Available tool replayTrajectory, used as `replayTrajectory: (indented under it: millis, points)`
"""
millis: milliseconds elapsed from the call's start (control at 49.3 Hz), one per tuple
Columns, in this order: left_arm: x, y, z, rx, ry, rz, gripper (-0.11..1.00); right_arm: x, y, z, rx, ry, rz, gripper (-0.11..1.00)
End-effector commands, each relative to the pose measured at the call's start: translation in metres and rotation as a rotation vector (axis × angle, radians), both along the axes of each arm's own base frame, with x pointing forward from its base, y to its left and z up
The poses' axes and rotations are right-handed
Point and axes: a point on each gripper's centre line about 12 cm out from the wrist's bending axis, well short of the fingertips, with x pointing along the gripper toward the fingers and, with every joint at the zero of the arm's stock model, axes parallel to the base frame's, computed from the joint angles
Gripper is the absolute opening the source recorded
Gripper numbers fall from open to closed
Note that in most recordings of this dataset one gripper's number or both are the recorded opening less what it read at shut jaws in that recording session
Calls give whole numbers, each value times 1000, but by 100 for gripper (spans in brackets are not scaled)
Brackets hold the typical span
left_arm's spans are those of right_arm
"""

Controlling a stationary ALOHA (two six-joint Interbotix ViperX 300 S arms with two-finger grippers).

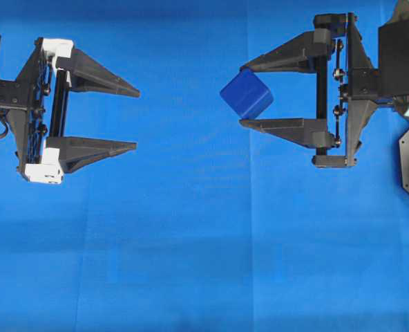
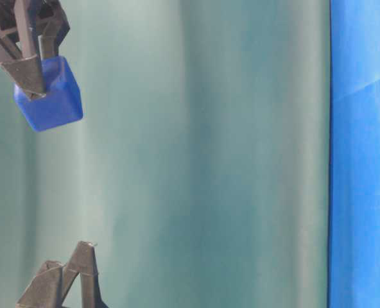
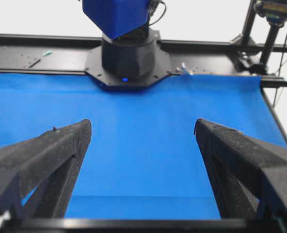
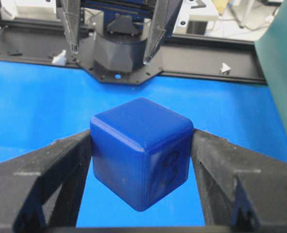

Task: Handover the blue block to the right arm after grasping it with the left arm, then place it in the designated position.
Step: 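Carry the cube with the right gripper toward the table center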

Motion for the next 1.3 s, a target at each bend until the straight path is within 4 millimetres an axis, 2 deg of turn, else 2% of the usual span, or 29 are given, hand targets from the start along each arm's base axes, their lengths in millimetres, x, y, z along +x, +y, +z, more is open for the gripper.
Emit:
replayTrajectory:
  millis: [0, 568, 994, 1277]
  points:
    - [-4, -1, 13, -1, -41, -3, 93, -3, 1, 10, 7, -26, 2, 56]
    - [-4, -1, 13, -1, -43, -3, 93, -3, -1, 0, 52, 49, -43, 56]
    - [-3, -1, 13, -1, -38, -3, 93, -5, 5, -26, 134, 253, -113, 56]
    - [-3, -1, 13, -1, -38, -3, 93, -7, 6, -29, 140, 281, -121, 56]
